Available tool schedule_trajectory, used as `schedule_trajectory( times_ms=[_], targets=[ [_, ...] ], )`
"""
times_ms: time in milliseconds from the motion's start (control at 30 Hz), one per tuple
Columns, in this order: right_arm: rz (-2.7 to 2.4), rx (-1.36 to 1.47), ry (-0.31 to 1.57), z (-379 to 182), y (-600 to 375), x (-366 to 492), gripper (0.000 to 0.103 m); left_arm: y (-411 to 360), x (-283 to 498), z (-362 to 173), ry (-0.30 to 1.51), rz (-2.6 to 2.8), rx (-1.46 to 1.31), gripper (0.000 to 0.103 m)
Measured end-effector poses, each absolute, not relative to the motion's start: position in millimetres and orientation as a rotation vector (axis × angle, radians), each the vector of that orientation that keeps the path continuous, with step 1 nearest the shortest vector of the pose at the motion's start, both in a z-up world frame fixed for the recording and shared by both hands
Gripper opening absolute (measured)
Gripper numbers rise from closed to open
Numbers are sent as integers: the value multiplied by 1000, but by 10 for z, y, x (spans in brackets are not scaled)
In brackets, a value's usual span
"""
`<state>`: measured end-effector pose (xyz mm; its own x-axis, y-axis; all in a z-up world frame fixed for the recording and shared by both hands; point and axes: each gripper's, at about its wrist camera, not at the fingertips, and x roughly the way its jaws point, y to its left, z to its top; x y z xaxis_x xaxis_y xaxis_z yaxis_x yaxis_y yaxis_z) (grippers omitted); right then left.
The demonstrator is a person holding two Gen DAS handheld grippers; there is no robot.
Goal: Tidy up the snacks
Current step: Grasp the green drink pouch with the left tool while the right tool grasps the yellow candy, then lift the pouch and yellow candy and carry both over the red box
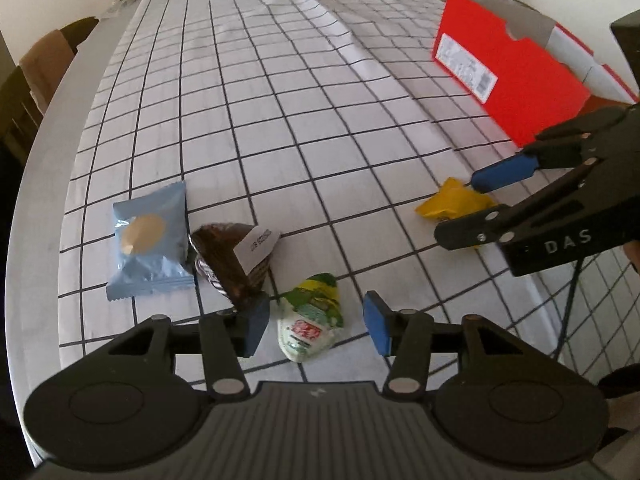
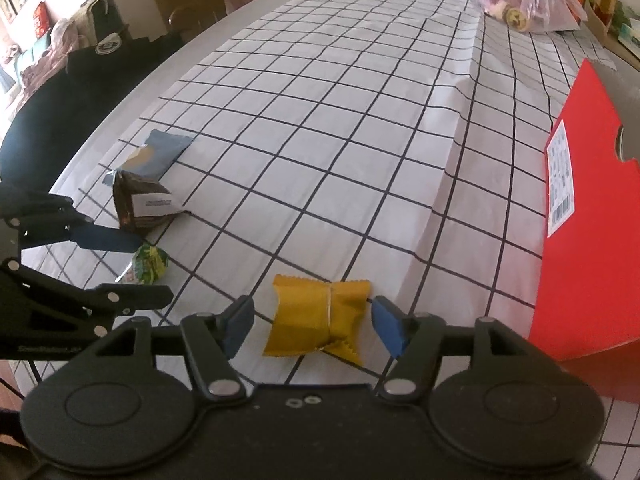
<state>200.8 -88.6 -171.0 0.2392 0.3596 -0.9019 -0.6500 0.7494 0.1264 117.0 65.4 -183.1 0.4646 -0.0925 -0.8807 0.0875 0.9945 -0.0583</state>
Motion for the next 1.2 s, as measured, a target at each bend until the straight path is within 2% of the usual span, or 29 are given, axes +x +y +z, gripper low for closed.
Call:
schedule_trajectory(
  times_ms=[233, 367, 567, 800, 1200],
  targets=[
    [694, -335, 1123, -1737, -839, 1964, 57, 677, 1195, -1847, 1077, -122, -14, 50],
    [680, -352, 1110, -1733, -839, 1938, 48, 698, 1170, -1833, 1072, -70, -17, 34],
    [668, -349, 1094, -1704, -866, 1886, 39, 699, 1108, -1820, 1069, -29, -42, 32],
    [655, -311, 1083, -1593, -949, 1855, 38, 749, 1114, -1779, 1089, 0, -126, 32],
    [656, -197, 994, -967, -1407, 1753, 38, 554, 1175, -1354, 1045, -27, -180, 32]
  ],
)
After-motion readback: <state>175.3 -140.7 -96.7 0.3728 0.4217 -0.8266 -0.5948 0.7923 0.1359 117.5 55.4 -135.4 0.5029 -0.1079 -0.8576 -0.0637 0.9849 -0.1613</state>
